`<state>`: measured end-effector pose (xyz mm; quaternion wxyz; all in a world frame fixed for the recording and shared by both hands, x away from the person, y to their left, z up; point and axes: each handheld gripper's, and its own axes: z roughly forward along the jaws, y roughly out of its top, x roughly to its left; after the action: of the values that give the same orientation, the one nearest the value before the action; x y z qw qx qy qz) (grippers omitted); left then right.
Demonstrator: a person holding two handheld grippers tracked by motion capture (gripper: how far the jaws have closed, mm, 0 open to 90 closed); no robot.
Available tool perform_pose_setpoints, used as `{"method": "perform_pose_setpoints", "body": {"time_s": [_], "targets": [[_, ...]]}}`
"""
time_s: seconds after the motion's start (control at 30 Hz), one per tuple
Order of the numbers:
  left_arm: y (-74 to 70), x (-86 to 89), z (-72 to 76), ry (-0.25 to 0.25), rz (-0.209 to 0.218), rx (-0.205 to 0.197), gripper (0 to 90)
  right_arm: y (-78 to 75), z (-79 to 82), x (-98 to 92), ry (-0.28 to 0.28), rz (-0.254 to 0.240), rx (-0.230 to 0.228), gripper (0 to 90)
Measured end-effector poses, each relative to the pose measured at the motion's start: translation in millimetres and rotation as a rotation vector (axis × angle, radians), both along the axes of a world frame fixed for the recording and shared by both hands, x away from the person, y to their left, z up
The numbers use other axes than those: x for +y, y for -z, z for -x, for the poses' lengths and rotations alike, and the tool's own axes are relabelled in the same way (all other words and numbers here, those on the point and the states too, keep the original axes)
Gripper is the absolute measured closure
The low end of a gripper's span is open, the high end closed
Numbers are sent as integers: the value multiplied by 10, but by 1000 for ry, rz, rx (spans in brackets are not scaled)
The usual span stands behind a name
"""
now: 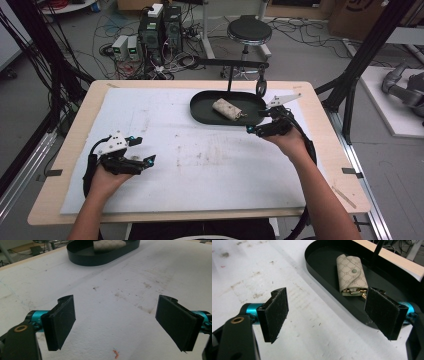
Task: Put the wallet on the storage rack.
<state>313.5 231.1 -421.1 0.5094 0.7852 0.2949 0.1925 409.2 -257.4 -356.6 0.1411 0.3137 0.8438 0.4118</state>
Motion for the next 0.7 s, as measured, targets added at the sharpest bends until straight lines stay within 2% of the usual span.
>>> {"method": "perform_pose_setpoints", "body": {"time_s": [0.37, 0.6, 0.7], "targets": [[16, -18, 3, 4, 5, 3, 162, 254, 311, -220, 35, -74, -19, 198], [29, -20, 2, 0, 11, 7, 162, 412, 440, -281, 53, -111, -32, 198], [28, -19, 1, -4, 17, 8, 162, 460, 475, -306, 60, -110, -36, 198]]}}
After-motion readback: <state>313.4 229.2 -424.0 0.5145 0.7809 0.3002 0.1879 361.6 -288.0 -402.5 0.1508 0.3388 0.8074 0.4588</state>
